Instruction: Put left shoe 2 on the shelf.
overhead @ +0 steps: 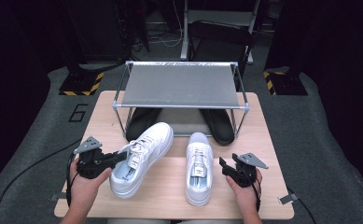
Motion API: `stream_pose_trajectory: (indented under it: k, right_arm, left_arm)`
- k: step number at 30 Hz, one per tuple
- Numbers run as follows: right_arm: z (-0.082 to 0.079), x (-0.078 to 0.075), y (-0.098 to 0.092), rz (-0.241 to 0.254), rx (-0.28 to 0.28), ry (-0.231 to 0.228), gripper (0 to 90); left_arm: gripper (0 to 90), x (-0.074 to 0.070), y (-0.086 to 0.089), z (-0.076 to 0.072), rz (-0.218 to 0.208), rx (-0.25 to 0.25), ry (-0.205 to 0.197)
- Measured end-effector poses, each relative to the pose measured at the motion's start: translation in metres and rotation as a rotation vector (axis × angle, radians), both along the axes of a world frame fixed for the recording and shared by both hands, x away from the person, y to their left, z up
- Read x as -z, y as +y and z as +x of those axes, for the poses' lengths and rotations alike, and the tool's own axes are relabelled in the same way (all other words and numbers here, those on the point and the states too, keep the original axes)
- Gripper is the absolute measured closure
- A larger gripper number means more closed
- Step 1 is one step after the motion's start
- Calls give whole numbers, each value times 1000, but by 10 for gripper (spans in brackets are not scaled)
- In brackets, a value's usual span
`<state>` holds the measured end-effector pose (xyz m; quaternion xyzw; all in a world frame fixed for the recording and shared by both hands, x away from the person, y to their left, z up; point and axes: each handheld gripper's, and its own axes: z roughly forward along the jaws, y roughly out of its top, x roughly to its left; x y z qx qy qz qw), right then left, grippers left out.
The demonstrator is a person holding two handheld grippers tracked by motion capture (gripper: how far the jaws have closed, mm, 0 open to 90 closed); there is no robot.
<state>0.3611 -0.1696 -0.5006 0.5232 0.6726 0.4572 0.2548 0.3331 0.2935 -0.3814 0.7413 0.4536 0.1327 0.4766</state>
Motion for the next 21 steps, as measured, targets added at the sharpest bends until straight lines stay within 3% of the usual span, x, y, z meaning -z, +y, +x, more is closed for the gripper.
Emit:
stream_pose_trajectory:
  k: [21]
  right_arm:
    - [0,0,-1,8,-2,-4,395]
  left_arm:
    - [828,-43,4,5,11,2,-37]
